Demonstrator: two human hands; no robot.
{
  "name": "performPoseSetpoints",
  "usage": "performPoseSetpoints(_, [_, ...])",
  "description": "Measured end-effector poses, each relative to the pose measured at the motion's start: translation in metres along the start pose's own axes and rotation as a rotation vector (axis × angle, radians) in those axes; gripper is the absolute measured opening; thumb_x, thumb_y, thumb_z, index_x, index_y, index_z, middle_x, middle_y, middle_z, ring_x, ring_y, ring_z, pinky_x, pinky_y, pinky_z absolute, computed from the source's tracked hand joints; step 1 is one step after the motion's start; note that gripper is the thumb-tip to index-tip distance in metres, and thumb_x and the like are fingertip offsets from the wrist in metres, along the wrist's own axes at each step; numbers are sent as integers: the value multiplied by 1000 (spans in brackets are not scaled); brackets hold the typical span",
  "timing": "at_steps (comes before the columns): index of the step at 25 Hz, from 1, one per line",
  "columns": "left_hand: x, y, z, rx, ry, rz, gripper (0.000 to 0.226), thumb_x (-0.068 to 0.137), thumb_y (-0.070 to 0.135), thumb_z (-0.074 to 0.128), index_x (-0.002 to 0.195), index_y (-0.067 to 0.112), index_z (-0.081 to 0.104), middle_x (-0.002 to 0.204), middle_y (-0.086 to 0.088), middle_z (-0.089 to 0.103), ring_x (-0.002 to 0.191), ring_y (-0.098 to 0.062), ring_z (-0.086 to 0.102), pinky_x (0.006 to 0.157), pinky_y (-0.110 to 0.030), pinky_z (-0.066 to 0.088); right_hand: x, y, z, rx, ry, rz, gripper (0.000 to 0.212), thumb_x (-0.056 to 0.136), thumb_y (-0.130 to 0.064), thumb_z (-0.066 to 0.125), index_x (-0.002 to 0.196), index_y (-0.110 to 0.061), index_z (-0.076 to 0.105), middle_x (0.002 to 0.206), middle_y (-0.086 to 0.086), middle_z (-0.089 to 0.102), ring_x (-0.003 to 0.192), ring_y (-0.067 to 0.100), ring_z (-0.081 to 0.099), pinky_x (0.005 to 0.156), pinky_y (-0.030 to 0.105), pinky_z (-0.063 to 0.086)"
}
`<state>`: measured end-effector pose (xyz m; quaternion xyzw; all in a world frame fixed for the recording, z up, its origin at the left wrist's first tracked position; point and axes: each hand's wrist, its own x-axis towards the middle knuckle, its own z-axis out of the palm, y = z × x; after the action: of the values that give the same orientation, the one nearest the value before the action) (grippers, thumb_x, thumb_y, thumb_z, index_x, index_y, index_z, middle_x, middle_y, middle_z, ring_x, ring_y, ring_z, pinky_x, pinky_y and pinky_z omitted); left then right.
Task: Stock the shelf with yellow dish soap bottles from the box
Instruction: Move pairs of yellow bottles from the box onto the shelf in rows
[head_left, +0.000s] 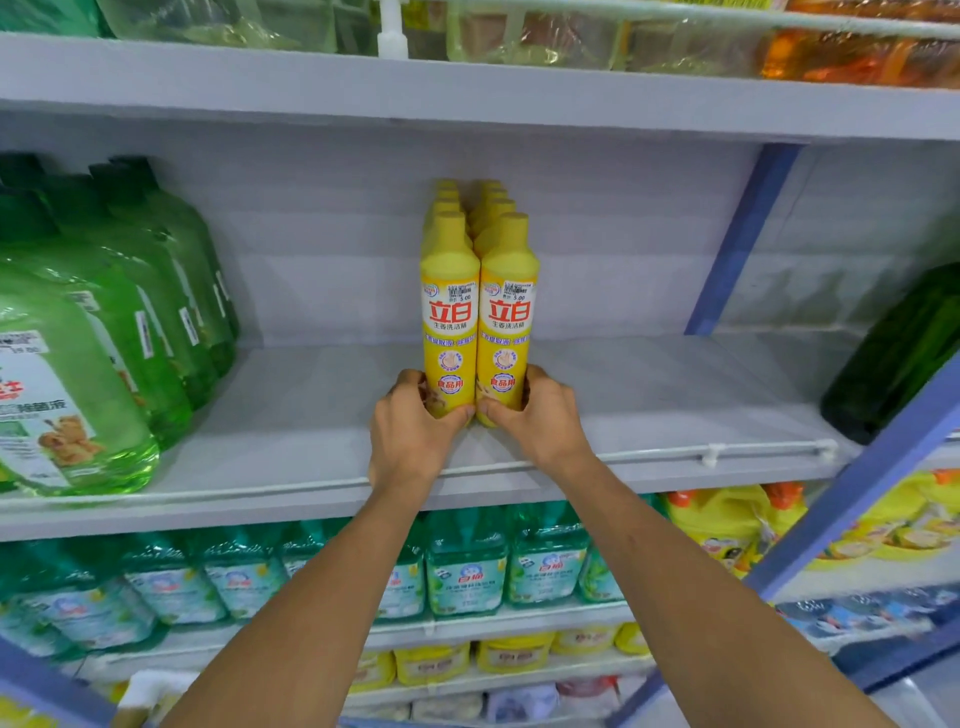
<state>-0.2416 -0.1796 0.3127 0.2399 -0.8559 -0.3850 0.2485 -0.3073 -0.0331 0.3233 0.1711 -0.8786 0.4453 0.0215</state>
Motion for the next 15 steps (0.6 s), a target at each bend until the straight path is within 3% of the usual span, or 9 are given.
performPoseSetpoints(3, [-2, 10, -15, -15, -64, -18, 86, 69, 48, 87, 135, 10, 48, 114, -7, 67, 101, -25, 65, 77, -30, 47, -6, -9, -9, -23, -44, -8, 51, 81, -41, 81, 122, -19, 60, 115, -1, 72, 101, 17, 67, 90, 30, 55])
performPoseSetpoints(5, [-10, 17, -31, 47, -159, 30, 79, 74, 50, 83, 134, 12, 48, 121, -8, 64, 108, -28, 62, 82, -34, 48, -17, -19, -19, -79, -33, -27, 51, 84, -52, 74, 122, -22, 58, 118, 0, 69, 108, 20, 66, 94, 39, 56])
performPoseSetpoints(8, [-30, 21, -59, 352, -297, 200, 71, 81, 60, 68, 136, 22, 44, 132, -8, 58, 124, -31, 54, 95, -41, 49, -38, -33, -43, -283, -73, -79, 60, 92, -62, 59, 131, -17, 52, 128, 9, 61, 121, 29, 57, 98, 44, 50])
performPoseSetpoints(11, [-59, 31, -89, 624, -381, 294, 83, 85, 66, 59, 151, 24, 29, 145, -11, 46, 134, -32, 42, 108, -44, 38, -66, -47, -78, -489, -169, -147, 69, 95, -62, 52, 146, -15, 41, 145, 11, 47, 136, 31, 44, 105, 43, 41])
performPoseSetpoints(15, [-113, 55, -110, 785, -369, 364, 91, 83, 75, 50, 153, 23, 22, 141, -12, 48, 131, -32, 44, 108, -46, 38, -117, -57, -114, -718, -216, -309, 72, 97, -60, 48, 150, -14, 36, 151, 12, 42, 138, 32, 39, 110, 42, 36])
